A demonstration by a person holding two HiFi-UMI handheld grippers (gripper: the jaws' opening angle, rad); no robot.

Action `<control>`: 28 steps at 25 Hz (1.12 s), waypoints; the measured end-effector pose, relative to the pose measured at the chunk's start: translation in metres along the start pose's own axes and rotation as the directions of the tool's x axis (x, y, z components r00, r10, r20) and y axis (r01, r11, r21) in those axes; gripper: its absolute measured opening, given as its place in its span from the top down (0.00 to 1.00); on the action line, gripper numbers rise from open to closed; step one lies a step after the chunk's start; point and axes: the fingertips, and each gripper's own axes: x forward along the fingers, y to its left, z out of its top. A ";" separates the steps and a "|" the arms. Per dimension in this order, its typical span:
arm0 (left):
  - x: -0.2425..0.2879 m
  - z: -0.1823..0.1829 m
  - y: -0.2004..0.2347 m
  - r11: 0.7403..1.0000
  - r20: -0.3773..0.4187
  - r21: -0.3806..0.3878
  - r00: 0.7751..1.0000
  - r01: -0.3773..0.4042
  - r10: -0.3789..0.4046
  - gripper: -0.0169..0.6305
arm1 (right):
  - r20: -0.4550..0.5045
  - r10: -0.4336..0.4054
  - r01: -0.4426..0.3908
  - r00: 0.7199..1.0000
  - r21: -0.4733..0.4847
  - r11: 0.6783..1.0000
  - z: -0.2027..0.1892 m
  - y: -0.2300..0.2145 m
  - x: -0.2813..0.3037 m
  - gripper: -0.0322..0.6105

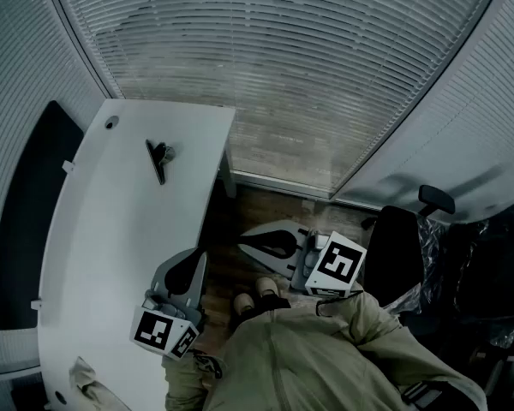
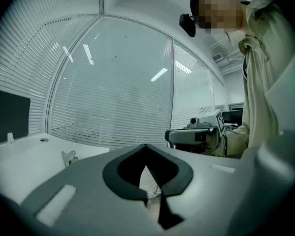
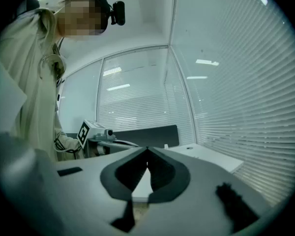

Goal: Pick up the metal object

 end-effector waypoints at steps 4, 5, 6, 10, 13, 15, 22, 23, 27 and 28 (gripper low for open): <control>0.007 0.000 -0.001 1.000 -0.004 0.001 1.000 -0.010 0.010 0.96 | 0.002 0.006 -0.006 1.000 0.002 1.000 0.000 -0.007 -0.004 0.94; 0.010 0.001 -0.001 1.000 -0.004 0.002 1.000 -0.012 0.012 0.96 | 0.003 0.008 -0.008 1.000 0.003 1.000 0.000 -0.009 -0.005 0.94; 0.012 0.002 0.000 1.000 -0.004 0.003 1.000 -0.014 0.014 0.96 | 0.005 0.011 -0.011 1.000 0.003 1.000 0.001 -0.012 -0.005 0.94; 0.019 0.002 0.002 1.000 0.002 -0.002 1.000 -0.028 0.028 0.96 | 0.006 0.034 -0.034 0.999 0.004 0.999 0.000 -0.019 -0.005 0.94; 0.026 -0.001 0.003 0.999 -0.001 -0.002 0.999 -0.043 0.043 0.96 | 0.012 0.045 -0.045 0.999 0.011 0.999 -0.001 -0.027 -0.007 0.94; 0.030 -0.006 0.004 0.999 -0.009 -0.013 0.999 -0.051 0.051 0.96 | 0.007 0.051 -0.051 0.999 0.019 0.998 -0.004 -0.032 -0.007 0.94; 0.047 -0.010 0.028 0.997 -0.024 -0.034 0.998 -0.063 0.063 0.96 | -0.011 0.059 -0.058 0.998 0.047 0.997 -0.011 -0.059 0.008 0.94; 0.050 -0.010 0.035 0.997 -0.023 -0.035 0.998 -0.063 0.063 0.96 | -0.013 0.061 -0.060 0.998 0.047 0.997 -0.011 -0.064 0.014 0.94; 0.062 -0.009 0.066 0.997 -0.028 -0.038 0.998 -0.061 0.060 0.96 | -0.022 0.072 -0.071 0.997 0.045 0.996 -0.010 -0.085 0.042 0.94; 0.065 -0.008 0.076 0.997 -0.028 -0.038 0.998 -0.061 0.060 0.96 | -0.025 0.074 -0.073 0.997 0.044 0.996 -0.009 -0.091 0.050 0.94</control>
